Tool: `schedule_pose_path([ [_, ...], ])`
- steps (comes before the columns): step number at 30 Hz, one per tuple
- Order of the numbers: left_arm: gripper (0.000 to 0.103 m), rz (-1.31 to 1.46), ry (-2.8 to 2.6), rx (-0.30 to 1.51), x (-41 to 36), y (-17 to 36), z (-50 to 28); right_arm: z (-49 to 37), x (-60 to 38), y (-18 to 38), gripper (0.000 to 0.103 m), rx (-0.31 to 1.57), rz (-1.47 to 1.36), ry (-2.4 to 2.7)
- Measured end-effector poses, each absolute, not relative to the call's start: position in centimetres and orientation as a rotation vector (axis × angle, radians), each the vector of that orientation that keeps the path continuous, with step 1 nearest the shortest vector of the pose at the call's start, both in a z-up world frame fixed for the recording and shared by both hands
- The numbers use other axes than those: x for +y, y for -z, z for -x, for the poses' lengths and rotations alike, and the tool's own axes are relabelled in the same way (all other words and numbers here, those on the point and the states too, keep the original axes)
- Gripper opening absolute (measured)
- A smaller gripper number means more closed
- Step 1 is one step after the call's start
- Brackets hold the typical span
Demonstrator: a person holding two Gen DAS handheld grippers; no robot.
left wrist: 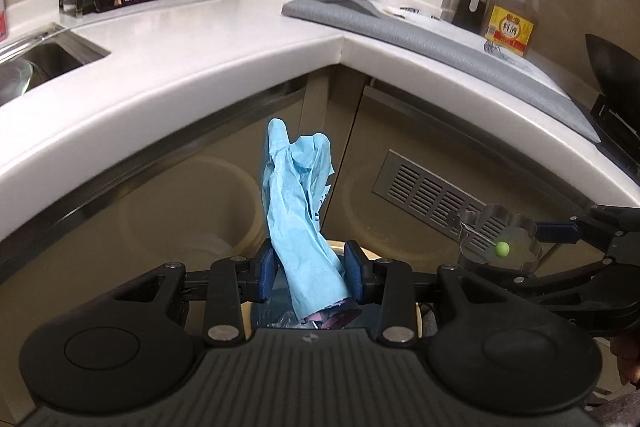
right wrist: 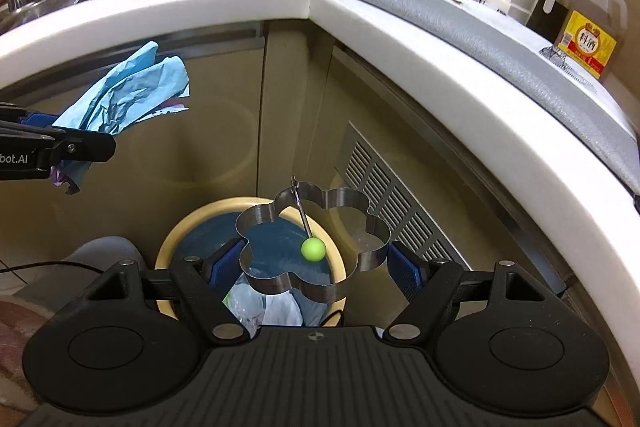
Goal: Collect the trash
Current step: 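Carry the blue glove and egg ring down over the blue bin with both tools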
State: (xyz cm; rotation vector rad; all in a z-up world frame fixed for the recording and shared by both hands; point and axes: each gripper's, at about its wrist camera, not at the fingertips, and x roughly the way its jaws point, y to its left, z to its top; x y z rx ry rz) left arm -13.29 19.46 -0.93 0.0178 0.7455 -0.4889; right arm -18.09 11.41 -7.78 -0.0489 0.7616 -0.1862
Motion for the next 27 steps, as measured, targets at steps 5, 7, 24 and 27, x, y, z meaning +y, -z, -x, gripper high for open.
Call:
schedule_pose_path([
  [5,0.04,-0.028,0.487,0.771,19.1,1.8,12.7,17.1,11.4,8.8,0.079,0.79,0.045,0.18],
  [7,0.04,-0.032,0.486,0.784,18.8,2.2,12.5,16.7,11.3,9.2,0.079,0.802,0.04,0.179],
  [24,0.04,-0.1,0.468,1.026,15.2,9.1,7.9,11.6,10.0,15.9,0.079,0.937,-0.011,0.174],
  [27,0.04,-0.123,0.467,1.059,14.5,10.1,7.1,10.5,9.8,16.9,0.079,0.958,-0.024,0.169],
])
